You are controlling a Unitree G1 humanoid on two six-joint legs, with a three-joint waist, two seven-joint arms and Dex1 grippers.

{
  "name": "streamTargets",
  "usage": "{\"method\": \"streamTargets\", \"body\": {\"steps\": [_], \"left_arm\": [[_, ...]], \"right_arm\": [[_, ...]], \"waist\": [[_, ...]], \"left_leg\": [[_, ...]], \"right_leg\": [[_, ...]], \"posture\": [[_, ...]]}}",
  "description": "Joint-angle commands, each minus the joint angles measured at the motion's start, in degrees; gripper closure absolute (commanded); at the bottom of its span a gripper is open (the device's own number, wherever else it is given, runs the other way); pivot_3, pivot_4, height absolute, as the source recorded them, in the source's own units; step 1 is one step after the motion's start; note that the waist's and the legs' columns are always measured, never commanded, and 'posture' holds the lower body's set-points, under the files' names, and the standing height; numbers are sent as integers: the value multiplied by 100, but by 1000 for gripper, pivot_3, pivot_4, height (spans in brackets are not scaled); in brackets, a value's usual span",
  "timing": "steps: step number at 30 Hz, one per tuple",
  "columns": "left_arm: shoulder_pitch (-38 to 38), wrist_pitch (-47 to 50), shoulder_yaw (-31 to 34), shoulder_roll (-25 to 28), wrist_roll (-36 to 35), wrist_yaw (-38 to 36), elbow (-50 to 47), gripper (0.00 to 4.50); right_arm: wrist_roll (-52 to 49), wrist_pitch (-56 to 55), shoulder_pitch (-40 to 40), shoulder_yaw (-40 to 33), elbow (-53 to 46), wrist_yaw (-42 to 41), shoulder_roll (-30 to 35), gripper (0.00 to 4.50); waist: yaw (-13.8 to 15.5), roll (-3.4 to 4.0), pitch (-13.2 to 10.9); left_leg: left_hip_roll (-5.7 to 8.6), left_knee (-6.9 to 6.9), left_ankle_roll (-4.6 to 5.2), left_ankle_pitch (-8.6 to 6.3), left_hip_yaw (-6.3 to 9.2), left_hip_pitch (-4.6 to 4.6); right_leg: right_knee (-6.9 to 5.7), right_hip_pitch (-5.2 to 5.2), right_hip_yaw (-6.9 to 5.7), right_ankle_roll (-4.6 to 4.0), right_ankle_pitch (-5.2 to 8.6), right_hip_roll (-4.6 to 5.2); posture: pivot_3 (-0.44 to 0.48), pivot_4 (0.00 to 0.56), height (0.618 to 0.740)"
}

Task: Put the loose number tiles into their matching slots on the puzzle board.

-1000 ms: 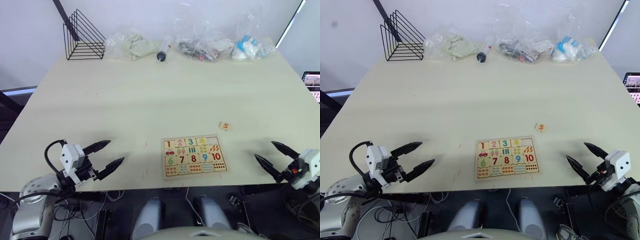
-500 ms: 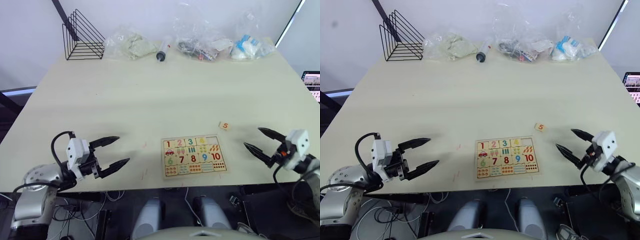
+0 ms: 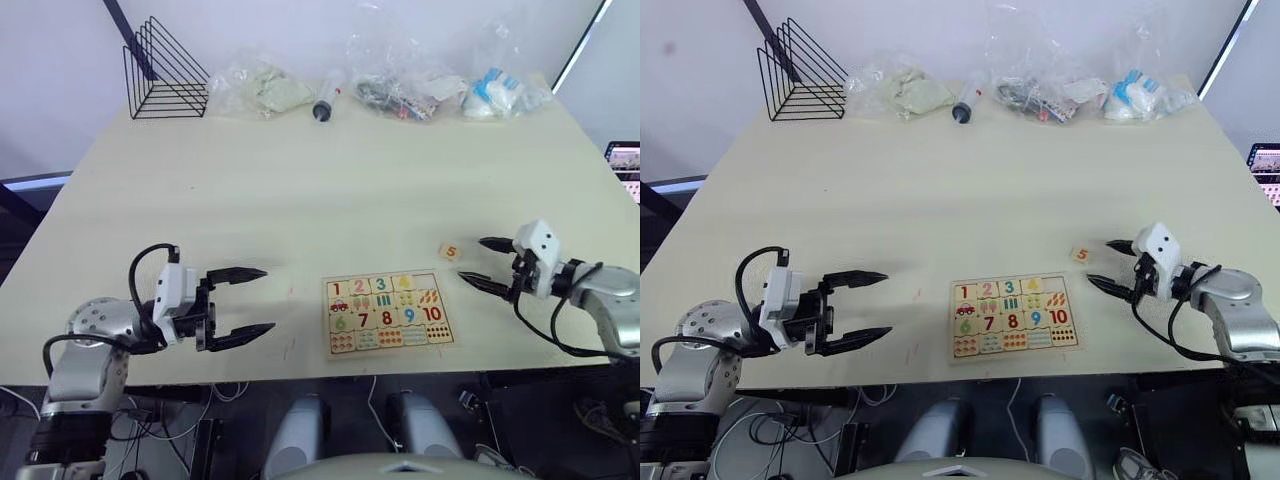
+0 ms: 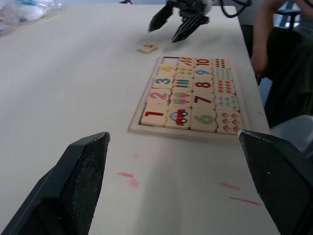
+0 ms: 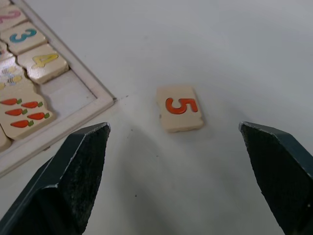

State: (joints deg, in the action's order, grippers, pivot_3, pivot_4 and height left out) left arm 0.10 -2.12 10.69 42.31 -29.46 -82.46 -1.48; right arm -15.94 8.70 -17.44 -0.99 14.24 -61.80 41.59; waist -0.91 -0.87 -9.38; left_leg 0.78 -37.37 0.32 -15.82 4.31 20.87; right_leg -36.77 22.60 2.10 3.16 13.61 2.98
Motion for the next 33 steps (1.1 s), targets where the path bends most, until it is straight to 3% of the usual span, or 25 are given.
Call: {"method": "streamTargets", "body": {"steps": [1, 9, 23, 25, 27, 28, 32, 33], "left_arm": [[-110, -43, 6, 86, -111, -145, -7, 0], [-294, 9, -69, 13, -164, -318, -41, 0], [-392, 52, -148, 20, -297, -412, -95, 0], [-394, 47, -159, 20, -300, -419, -103, 0], [-390, 46, -162, 25, -302, -429, -112, 0], [-395, 42, -161, 31, -299, -438, -104, 0], [-406, 24, -151, 49, -288, -465, -63, 0], [-395, 9, -146, 49, -284, -469, -59, 0]], "right_arm": [[99, 45, -294, 57, 184, -150, 72, 65], [344, 123, -874, 320, 697, -262, -46, 65], [579, -118, -1119, 450, 1180, -346, -287, 65], [577, -145, -1136, 446, 1218, -347, -328, 584], [595, -180, -1146, 453, 1251, -345, -356, 1578], [600, -215, -1142, 452, 1266, -354, -366, 1674], [615, -327, -1134, 431, 1288, -372, -378, 3462], [603, -332, -1107, 412, 1240, -373, -368, 3637]], "waist": [[4, 0, -1], [-4, 0, -1], [-14, 0, -1], [-17, 0, -1], [-18, 0, -1], [-18, 0, -1], [-16, 0, -1], [-16, 0, -1]], "left_leg": [[0, 0, 0, 0, 1, 1], [0, -1, 0, 0, 1, 0], [0, -1, 0, 0, 5, -3], [0, -1, 0, 0, 5, -3], [0, -1, 0, 0, 5, -3], [0, -1, 0, 0, 5, -3], [0, -1, 0, 0, 6, -3], [0, -2, 0, 0, 6, -3]], "right_leg": [[0, 0, 0, 0, 0, 0], [-1, 1, 0, 0, 0, -2], [-1, 1, 2, 0, -1, -2], [-1, 1, 3, 0, -1, -2], [-1, 1, 3, 0, -1, -2], [-1, 1, 3, 0, -1, -2], [-1, 1, 3, 0, -1, -1], [-1, 1, 3, 0, -1, -2]], "posture": [[0, 150, 740], [0, 150, 740], [0, 150, 740], [0, 150, 740], [0, 150, 740], [0, 150, 740], [0, 150, 740], [0, 150, 740]]}}
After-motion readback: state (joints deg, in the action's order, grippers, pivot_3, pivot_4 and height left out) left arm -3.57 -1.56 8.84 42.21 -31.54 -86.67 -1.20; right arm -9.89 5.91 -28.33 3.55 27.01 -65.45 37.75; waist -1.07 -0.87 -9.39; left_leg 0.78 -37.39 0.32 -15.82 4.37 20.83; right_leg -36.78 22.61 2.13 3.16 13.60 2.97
